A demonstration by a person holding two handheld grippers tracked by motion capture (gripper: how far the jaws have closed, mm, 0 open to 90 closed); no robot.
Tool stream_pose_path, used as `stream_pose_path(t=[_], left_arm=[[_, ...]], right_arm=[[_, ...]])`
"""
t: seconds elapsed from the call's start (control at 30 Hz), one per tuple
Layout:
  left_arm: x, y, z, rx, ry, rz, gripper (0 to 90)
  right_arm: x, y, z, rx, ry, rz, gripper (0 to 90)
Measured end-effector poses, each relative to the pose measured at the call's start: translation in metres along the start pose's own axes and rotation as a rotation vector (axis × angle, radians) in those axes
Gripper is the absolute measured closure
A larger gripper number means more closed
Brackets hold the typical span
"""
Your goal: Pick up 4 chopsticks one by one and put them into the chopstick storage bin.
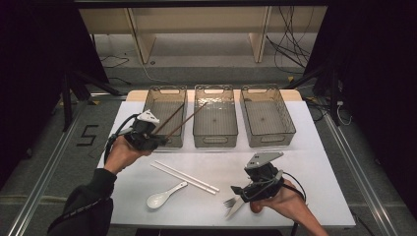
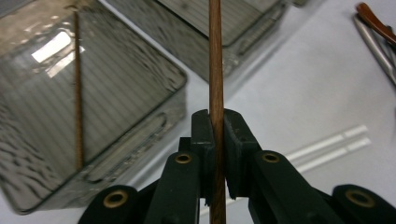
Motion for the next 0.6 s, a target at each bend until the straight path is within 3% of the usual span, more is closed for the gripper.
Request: stream_pose_path(t=[0.3, 0.6], left_arm=[[0.015, -0.011, -0.039, 0.081, 0.081, 0.003, 83.3], [0.019, -0.026, -0.065, 0.132, 0.122, -0.023, 83.3]], right_arm=[[-0.002, -0.001, -0.001, 0.005, -0.005, -0.006, 25.8], [-0.002, -0.002, -0.001, 0.011, -0.001, -0.009, 25.9]])
Point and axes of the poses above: each handheld gripper's, and its own axes: y roughly backward along the jaws, x roughly out of its top, z roughly to its right, the point moved 5 cm from there along -y, roughly forward along the jaws, and after that the axes turned 6 degrees about x, right-handed, at the moved point
